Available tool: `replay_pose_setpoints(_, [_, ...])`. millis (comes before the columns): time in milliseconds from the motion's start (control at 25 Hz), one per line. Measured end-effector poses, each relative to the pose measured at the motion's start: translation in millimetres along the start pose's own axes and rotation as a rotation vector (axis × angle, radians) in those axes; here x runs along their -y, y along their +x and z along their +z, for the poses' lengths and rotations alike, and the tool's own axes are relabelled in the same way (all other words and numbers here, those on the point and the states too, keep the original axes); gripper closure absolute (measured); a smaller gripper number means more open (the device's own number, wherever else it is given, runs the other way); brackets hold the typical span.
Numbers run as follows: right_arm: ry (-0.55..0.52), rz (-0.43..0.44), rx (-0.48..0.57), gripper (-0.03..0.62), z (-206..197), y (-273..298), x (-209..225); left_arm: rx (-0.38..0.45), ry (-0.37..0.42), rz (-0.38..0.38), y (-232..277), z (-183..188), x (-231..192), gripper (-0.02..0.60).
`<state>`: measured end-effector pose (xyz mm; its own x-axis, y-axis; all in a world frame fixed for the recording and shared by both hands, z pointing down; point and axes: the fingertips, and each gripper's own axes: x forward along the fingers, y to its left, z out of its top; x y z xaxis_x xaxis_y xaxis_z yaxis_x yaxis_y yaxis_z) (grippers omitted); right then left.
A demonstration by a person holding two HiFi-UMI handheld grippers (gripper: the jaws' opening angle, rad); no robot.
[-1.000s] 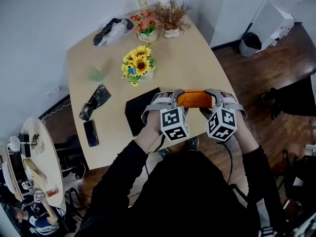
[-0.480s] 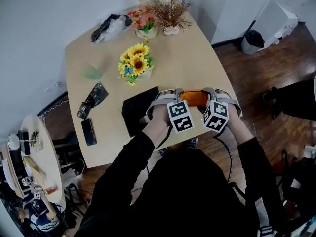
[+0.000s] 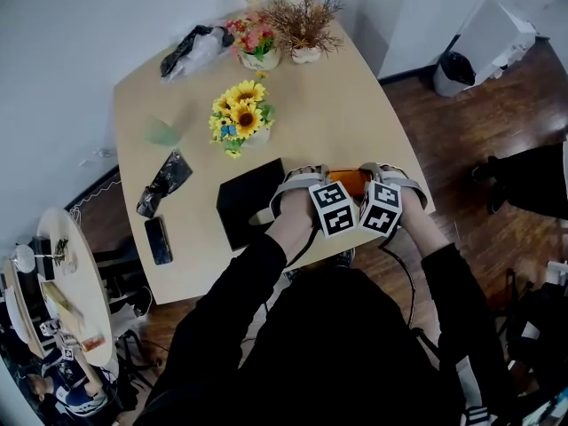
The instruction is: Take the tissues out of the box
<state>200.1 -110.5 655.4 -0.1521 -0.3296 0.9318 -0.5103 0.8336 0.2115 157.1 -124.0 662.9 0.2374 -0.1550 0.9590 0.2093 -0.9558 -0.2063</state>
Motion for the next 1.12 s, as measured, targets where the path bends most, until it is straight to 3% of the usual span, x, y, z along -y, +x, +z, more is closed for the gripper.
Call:
replay_pose_setpoints(120, [-0.003,0.000,0.003,0.283,0,0,0,0.006,-0.018,0.014,0,-1,-2,0.286])
replay_pose_setpoints(280, [0.004,0.002,0.019,0.264,-3,-7,-3,0.025,-0.066,0.059,-8,-5,-6,0.218])
replay_pose_setpoints(480, [0.063,-0.055,0.072,0.271,-1,-33,4,0.108,-0.137,0.122,-35,-8,-11,0.219])
replay_pose_setpoints(680, [0.187,-0.140,0.194,0.337,16,-74,20,0.280,-0.261,0.169,-79,1,-10,0.221])
replay_pose_setpoints(800, [0.232,-0.200,0.283,0.417,31,-102,26,0.422,-0.351,0.172,-113,8,-7,0.228])
replay_pose_setpoints(960, [0.300,-0.249,0.424,0.483,55,-136,24,0.634,-0.518,0.194,-167,-3,-6,0.329])
replay_pose_setpoints(1120, [0.404,-0.299,0.626,0.561,79,-179,26,0.776,-0.711,0.255,-218,-39,-6,0.398])
